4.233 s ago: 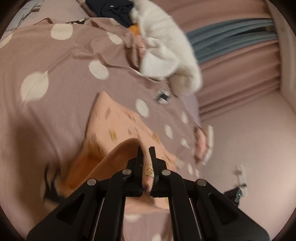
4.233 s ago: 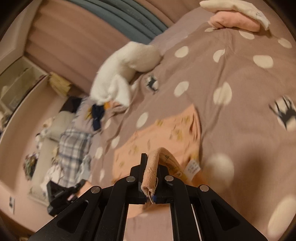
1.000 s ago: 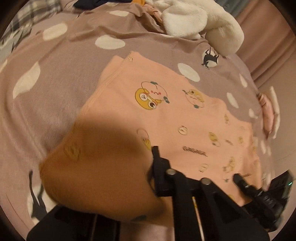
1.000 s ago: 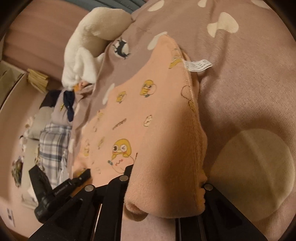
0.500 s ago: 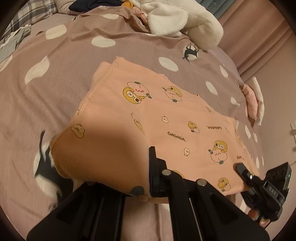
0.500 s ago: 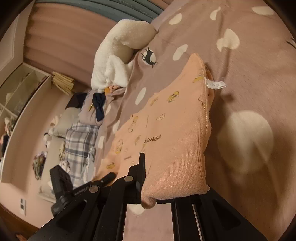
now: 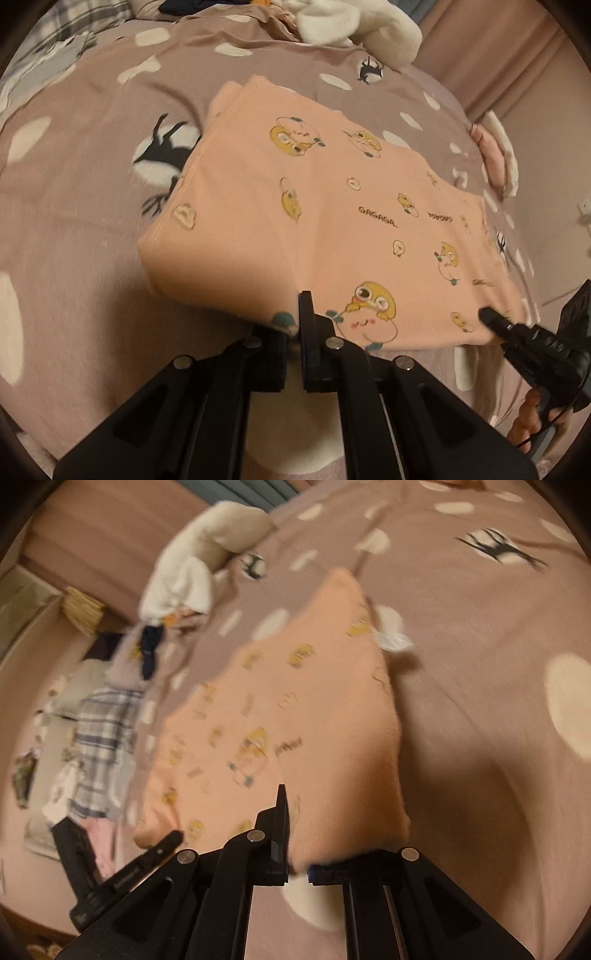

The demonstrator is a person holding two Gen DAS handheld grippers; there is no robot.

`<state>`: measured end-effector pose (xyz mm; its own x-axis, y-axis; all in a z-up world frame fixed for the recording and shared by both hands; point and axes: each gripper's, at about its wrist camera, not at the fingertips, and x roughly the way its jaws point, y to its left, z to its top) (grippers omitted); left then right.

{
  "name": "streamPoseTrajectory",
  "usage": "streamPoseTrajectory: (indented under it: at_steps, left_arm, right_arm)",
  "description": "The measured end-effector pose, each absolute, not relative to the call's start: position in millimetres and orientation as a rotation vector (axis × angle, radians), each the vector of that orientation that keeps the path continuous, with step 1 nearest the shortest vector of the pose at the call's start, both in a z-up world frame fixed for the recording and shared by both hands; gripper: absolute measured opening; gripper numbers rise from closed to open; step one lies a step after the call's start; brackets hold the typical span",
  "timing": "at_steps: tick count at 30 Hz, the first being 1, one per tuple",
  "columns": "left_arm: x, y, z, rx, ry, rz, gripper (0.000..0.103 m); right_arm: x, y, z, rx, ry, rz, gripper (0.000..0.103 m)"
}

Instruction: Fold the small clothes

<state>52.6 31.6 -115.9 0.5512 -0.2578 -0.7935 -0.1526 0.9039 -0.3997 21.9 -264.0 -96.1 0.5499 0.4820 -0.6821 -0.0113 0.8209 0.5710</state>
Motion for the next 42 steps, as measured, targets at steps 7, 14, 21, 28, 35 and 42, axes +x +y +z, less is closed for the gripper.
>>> streamPoseTrajectory:
  at_steps: [7,14,21,28,35,42]
  left_arm:
    - [53,38,-111,-0.441,1.081,-0.056,0.01]
    - [40,62,-94,-0.422,1.062,0.026,0.022]
    - [40,67,-93,-0.463,1.068,0.031,0.072]
    - [42,84,-88,-0.539,1.007,0.08,0.091]
    - [48,82,-90,-0.608,1.008,-0.05,0.102]
    - [46,79,-76,-0.601,0.922,-0.067,0.102]
  right_arm:
    - [18,-277,-112,0.582,0.998,0.142,0.008]
    - [4,-302,-108,0.606,0.974,0.071,0.009]
    - [2,-309,-117,0.73,1.001,0.071,0.015]
    - [8,-312,-123,0.897,0.951,0.167,0.075]
    - [15,-303,-119,0.914,0.95,0.156,0.089]
    - [16,-293,-115,0.845,0.937,0.116,0.095]
